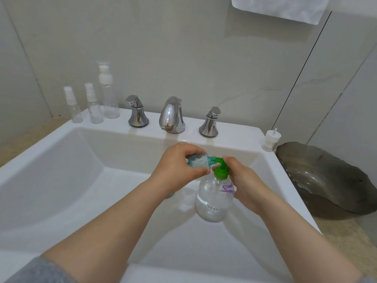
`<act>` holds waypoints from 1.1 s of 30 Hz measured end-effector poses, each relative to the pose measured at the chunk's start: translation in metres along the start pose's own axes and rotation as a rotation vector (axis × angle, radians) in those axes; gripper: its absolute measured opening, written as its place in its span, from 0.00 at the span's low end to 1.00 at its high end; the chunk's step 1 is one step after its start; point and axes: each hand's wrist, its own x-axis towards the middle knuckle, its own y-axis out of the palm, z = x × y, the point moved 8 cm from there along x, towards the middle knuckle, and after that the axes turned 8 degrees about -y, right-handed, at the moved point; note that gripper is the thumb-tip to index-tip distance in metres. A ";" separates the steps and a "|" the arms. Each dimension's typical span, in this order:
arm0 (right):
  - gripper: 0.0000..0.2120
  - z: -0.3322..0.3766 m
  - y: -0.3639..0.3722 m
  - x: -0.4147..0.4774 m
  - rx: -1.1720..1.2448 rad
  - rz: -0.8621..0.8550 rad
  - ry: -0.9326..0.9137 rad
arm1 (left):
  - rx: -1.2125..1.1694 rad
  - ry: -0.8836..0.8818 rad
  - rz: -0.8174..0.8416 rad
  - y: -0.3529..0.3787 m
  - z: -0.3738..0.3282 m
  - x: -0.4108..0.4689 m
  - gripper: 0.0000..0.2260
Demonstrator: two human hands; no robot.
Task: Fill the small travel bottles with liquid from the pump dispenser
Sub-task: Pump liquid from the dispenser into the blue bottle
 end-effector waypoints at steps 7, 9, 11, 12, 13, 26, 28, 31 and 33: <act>0.17 0.001 0.000 -0.004 -0.048 0.004 -0.007 | 0.005 -0.002 0.004 0.001 0.001 0.000 0.18; 0.18 0.001 0.000 -0.004 -0.082 -0.011 -0.010 | 0.010 0.004 0.002 0.001 0.001 0.000 0.18; 0.18 0.000 0.001 -0.004 -0.078 -0.003 0.003 | 0.004 0.008 -0.002 0.000 0.000 0.001 0.18; 0.18 0.000 0.001 -0.004 -0.063 0.017 0.011 | -0.001 0.009 -0.009 -0.001 -0.001 0.001 0.18; 0.19 0.000 0.002 -0.004 -0.053 0.038 0.013 | -0.006 0.010 -0.016 -0.002 -0.001 0.001 0.18; 0.07 0.063 -0.019 -0.031 -0.390 -0.252 -0.753 | -0.012 0.012 -0.026 -0.004 -0.001 0.002 0.18; 0.08 0.062 -0.021 -0.031 -0.363 -0.275 -0.741 | -0.014 0.013 -0.028 -0.004 -0.001 0.001 0.18; 0.10 0.061 -0.021 -0.030 -0.347 -0.295 -0.730 | -0.011 0.013 -0.026 -0.004 -0.001 0.001 0.19; 0.09 0.063 -0.018 -0.031 -0.381 -0.310 -0.754 | -0.015 0.008 -0.028 -0.005 0.000 0.001 0.18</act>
